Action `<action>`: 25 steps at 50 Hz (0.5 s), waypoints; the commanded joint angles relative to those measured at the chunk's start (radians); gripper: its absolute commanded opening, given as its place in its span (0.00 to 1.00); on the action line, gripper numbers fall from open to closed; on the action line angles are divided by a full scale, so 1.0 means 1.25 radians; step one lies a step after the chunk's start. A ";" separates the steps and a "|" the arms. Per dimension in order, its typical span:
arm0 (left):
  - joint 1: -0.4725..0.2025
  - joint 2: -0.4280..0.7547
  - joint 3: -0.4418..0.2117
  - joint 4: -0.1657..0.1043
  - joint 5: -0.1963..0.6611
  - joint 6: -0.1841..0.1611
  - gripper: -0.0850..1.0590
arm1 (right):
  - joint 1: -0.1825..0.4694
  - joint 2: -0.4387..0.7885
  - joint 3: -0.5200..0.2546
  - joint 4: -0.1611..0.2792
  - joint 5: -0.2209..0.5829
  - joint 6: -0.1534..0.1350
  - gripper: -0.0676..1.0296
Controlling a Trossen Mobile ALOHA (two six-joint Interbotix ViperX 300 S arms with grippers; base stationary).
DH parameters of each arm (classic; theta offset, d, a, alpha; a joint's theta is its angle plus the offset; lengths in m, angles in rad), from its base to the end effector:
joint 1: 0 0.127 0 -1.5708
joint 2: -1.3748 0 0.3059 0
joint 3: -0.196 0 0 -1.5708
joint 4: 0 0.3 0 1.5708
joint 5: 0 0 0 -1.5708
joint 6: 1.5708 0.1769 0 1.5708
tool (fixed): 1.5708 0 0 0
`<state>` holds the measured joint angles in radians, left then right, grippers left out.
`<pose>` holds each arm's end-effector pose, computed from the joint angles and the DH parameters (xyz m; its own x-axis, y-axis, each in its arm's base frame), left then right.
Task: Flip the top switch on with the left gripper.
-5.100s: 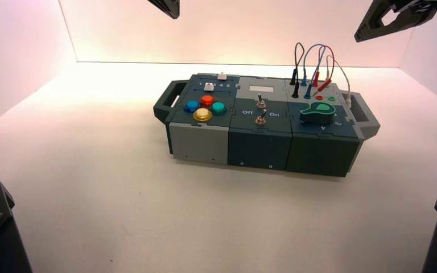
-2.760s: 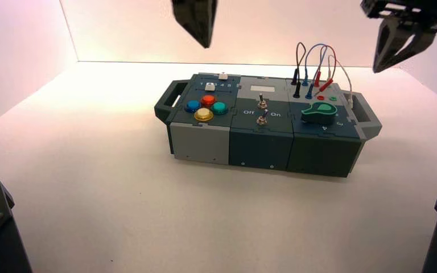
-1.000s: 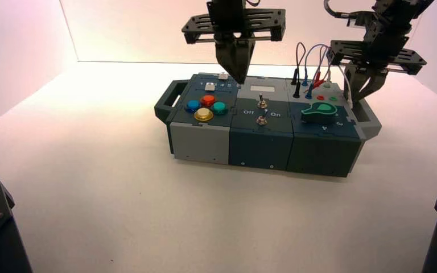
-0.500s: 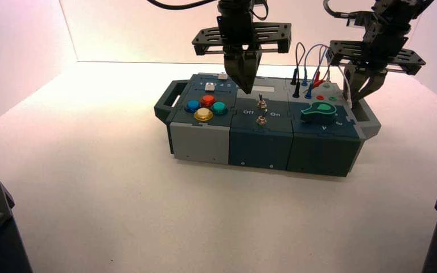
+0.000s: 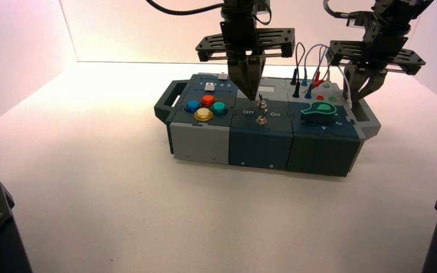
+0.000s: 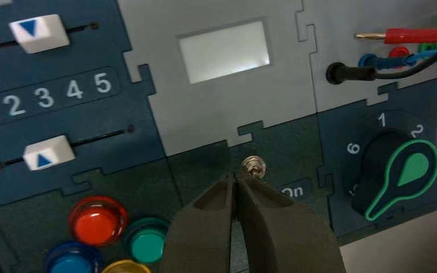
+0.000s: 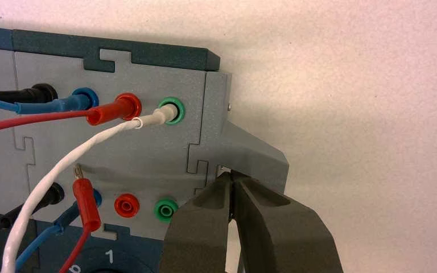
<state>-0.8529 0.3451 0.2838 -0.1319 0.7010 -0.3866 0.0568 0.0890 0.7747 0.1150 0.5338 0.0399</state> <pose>0.2801 -0.3435 0.0417 0.0952 -0.2380 -0.9666 0.3760 0.9077 -0.1864 0.3108 0.0280 0.0186 0.1714 0.0682 -0.9828 0.0700 0.9942 0.0812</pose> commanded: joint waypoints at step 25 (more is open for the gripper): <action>-0.036 0.012 -0.081 -0.022 0.037 0.011 0.05 | -0.005 0.005 -0.007 -0.002 -0.021 -0.002 0.04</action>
<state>-0.8621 0.3774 0.2255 -0.1473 0.7470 -0.3758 0.0568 0.0890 0.7731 0.1150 0.5308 0.0383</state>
